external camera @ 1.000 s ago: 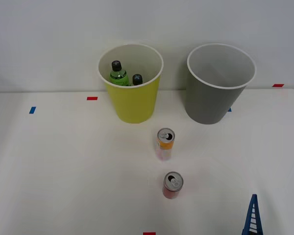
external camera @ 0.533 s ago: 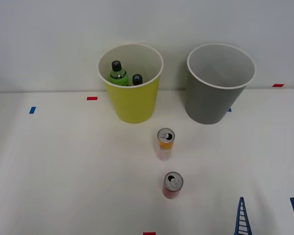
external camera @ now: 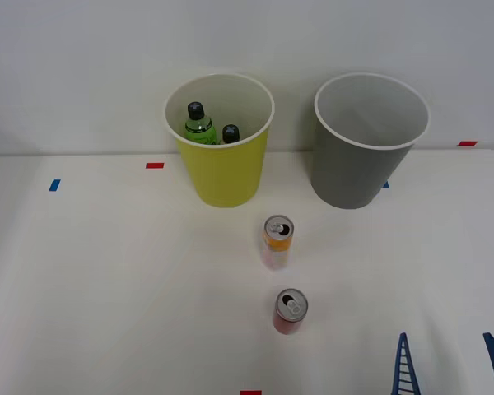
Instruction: Put cans in the gray bin, plastic bottles in the light green bin
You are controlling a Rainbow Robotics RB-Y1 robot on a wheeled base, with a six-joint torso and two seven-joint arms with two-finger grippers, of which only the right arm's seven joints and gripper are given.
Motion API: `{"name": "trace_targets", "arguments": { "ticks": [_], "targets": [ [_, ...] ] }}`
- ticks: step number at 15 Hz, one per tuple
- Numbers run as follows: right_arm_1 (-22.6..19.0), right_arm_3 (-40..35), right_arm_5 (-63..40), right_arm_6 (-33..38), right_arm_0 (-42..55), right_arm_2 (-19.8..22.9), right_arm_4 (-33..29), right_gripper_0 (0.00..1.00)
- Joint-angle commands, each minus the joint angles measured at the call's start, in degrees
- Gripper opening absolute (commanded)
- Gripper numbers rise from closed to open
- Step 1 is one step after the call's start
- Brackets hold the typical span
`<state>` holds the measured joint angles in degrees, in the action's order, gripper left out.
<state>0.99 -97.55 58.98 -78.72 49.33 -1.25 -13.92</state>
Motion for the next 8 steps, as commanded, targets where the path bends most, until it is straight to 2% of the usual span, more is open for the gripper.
{"name": "trace_targets", "arguments": {
  "ticks": [1,5,8],
  "targets": [
    [0.0,0.0,-0.1,1.1,-0.1,-0.1,-1.1,1.0],
    [0.0,0.0,-0.1,3.0,-0.5,1.4,-3.7,1.0],
    [0.0,0.0,0.0,8.5,-0.9,1.5,-5.0,1.0]
  ]
}}
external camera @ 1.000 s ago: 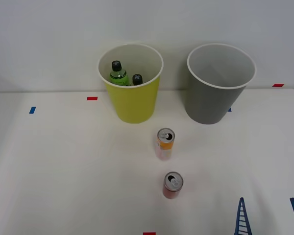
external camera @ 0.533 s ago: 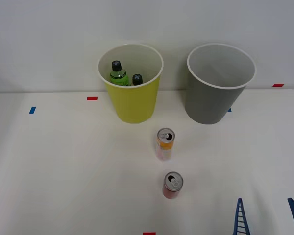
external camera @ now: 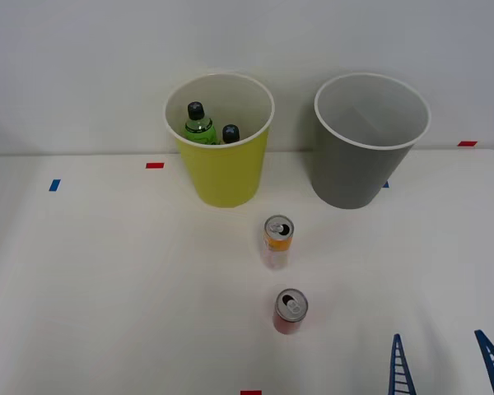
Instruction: Put cans in the gray bin, plastic bottles in the light green bin
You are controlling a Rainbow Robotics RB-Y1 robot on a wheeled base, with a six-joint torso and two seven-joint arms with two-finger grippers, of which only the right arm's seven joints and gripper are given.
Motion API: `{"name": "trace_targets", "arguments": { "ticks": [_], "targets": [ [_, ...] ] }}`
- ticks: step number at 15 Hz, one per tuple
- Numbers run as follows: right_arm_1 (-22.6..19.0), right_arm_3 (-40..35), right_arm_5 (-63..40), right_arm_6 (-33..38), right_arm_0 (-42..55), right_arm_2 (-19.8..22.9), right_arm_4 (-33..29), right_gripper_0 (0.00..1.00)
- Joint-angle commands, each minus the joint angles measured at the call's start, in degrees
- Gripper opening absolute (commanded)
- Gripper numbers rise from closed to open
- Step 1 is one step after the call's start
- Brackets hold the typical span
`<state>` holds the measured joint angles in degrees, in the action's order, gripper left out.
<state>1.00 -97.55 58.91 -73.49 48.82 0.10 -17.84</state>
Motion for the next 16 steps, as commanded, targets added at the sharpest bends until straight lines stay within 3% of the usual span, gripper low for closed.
{"name": "trace_targets", "arguments": {
  "ticks": [1,16],
  "targets": [
    [0.0,0.0,0.1,3.3,-0.5,0.2,-1.2,1.0],
    [0.0,0.1,0.0,5.4,-0.8,1.6,-1.2,1.0]
  ]
}}
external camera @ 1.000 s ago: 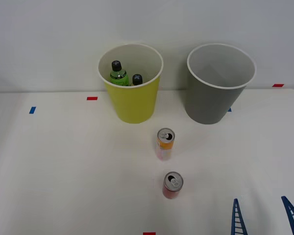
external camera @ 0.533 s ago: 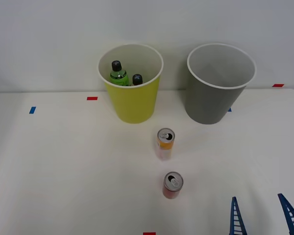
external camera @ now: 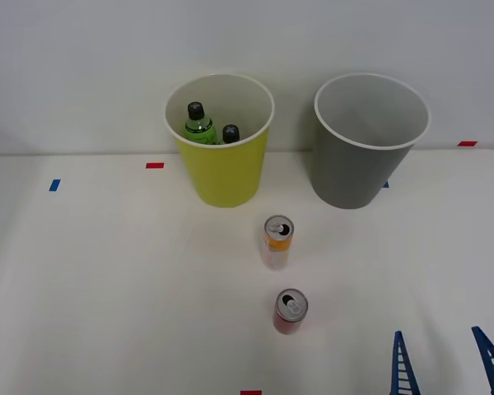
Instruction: Put cans in the gray bin, plastic bottles in the light green bin
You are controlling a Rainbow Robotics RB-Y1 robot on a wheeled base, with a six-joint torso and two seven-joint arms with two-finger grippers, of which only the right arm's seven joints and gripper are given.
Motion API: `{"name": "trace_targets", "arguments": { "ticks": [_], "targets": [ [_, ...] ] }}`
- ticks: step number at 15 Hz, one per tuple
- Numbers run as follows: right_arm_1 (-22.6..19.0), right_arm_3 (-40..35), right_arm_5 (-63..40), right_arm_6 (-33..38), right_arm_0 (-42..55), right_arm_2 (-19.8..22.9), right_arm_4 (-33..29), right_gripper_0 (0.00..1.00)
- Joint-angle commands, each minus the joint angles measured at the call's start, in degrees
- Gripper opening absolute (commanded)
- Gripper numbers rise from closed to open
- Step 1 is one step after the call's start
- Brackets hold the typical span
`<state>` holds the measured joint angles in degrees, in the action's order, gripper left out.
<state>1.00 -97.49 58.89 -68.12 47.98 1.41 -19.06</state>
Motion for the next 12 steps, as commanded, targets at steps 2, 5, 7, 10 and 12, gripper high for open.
{"name": "trace_targets", "arguments": {
  "ticks": [2,5,7,10,12],
  "targets": [
    [0.0,0.0,0.0,0.0,0.0,0.4,0.0,1.0],
    [0.0,0.0,0.0,0.0,0.0,0.6,0.0,1.0],
    [0.0,-0.1,0.1,-0.6,0.0,0.8,0.0,1.0],
    [0.0,-0.1,0.2,-0.8,-0.1,0.9,0.0,1.0],
    [0.0,-0.1,0.2,-0.8,-0.1,0.9,0.0,1.0]
  ]
}}
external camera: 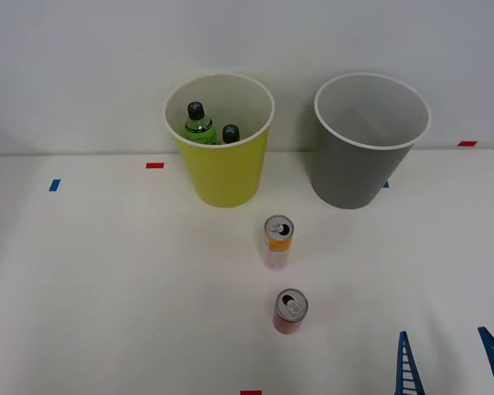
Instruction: Put cans in the gray bin, plastic bottles in the light green bin
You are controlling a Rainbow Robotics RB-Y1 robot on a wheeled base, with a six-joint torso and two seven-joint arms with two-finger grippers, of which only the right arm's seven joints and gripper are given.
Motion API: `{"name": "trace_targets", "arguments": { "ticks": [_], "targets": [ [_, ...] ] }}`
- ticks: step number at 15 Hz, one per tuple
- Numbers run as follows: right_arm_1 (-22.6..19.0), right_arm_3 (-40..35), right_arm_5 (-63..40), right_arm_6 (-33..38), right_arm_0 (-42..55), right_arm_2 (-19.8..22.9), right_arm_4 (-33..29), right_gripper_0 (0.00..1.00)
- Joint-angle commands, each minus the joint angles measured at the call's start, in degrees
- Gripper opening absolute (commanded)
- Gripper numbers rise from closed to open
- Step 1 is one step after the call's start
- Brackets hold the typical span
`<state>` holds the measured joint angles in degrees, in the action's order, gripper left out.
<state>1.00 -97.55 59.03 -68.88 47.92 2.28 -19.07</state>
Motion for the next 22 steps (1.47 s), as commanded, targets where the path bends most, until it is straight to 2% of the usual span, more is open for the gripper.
{"name": "trace_targets", "arguments": {
  "ticks": [1,22],
  "targets": [
    [0.0,0.0,0.0,0.0,0.0,0.0,0.0,1.0],
    [0.0,0.0,0.0,0.0,0.0,0.0,0.0,1.0]
  ]
}}
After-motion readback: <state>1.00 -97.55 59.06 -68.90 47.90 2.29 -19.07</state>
